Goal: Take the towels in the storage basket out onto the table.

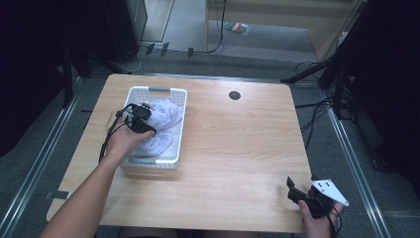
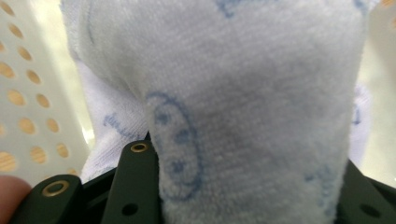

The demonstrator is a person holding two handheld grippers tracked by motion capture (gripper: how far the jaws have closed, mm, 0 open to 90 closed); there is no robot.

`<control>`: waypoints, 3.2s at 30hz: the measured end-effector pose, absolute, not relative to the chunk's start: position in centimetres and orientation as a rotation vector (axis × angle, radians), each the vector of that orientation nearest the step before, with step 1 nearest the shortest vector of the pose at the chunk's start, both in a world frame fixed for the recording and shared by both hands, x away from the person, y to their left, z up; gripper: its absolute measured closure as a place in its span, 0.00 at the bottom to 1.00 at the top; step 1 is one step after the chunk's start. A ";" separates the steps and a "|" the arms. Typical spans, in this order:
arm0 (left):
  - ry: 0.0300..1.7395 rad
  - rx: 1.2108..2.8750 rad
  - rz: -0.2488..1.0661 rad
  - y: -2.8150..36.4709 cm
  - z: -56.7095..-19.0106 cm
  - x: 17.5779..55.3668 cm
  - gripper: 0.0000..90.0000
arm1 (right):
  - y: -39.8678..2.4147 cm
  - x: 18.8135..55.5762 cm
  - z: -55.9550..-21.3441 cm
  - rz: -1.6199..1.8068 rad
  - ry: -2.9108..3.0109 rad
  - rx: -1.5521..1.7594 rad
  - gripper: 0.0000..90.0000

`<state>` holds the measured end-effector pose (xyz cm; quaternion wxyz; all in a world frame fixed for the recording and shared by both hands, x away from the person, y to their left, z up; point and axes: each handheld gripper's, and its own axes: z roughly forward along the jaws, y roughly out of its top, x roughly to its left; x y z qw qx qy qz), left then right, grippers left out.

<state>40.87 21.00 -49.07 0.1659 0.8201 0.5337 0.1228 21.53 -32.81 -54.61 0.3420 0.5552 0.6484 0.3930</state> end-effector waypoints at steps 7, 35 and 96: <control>1.535 2.303 0.329 20.9 -46.5 40.5 0.64 | -32.8 21.5 -54.6 1.020 1.686 1.434 0.15; 1.524 2.219 0.348 20.8 -38.6 40.3 0.64 | -32.7 21.4 -54.6 1.024 1.684 1.426 0.15; 1.259 2.318 0.285 6.4 -37.1 41.1 0.62 | -32.6 21.2 -54.6 1.050 1.686 1.388 0.14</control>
